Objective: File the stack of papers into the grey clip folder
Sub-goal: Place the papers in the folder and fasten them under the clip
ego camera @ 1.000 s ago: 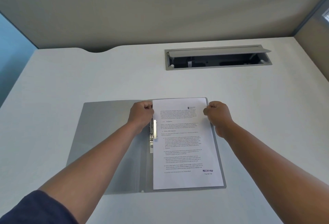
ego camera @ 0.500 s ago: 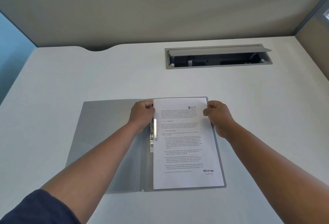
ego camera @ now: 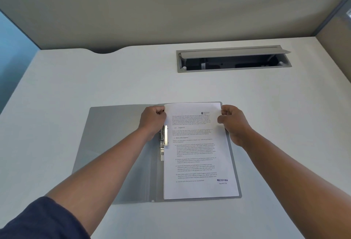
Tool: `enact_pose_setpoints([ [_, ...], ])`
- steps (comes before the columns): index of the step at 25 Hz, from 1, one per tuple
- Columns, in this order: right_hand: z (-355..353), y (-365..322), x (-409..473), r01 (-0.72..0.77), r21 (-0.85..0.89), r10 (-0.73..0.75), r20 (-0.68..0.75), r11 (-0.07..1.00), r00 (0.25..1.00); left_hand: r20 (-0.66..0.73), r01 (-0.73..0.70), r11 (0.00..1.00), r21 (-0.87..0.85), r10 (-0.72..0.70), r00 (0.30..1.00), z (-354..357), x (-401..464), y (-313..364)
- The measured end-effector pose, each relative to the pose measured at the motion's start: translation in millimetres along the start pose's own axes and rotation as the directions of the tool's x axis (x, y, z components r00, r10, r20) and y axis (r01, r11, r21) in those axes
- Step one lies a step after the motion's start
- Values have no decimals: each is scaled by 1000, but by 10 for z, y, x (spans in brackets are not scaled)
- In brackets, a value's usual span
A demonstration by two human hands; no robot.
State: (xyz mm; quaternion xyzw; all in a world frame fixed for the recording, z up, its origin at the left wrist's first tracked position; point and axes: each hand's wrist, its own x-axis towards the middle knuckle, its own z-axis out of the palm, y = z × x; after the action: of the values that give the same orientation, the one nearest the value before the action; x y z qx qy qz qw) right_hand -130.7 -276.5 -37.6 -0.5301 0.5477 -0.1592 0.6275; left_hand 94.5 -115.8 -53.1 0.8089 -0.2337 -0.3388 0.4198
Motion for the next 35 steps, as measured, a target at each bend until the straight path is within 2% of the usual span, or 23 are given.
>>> enact_pose_setpoints([
  [9,-20,65,-1,0,9,0,9,1000,1000,-100,-9,1000,-18,7,995,24,-36,54],
  [17,-50,38,-16,5,8,-5,20,1000,1000,-149,46,999,-18,-48,988,33,-52,141],
  [18,-58,42,-48,16,-14,-16,25,1000,1000,-149,40,999,22,-36,988,35,-43,155],
  [20,-95,91,-186,82,-146,-75,52,986,996,-125,-21,968,252,54,991,47,-19,192],
  [22,-163,184,-404,206,-381,-173,119,901,978,-35,-151,856,494,193,981,82,6,286],
  [25,-305,385,-761,357,-635,-235,271,685,933,183,-343,685,643,297,937,241,42,488],
  [27,-412,553,-1012,371,-709,-175,336,599,925,298,-405,595,695,275,914,388,68,594],
  [29,-486,742,-1229,410,-755,-149,392,511,908,352,-430,536,726,248,903,510,102,668],
  [32,-509,946,-1447,462,-793,-158,437,398,886,383,-440,478,760,218,898,620,150,721],
  [35,-475,1029,-1539,495,-798,-206,450,344,869,384,-437,462,772,210,899,667,184,725],
])
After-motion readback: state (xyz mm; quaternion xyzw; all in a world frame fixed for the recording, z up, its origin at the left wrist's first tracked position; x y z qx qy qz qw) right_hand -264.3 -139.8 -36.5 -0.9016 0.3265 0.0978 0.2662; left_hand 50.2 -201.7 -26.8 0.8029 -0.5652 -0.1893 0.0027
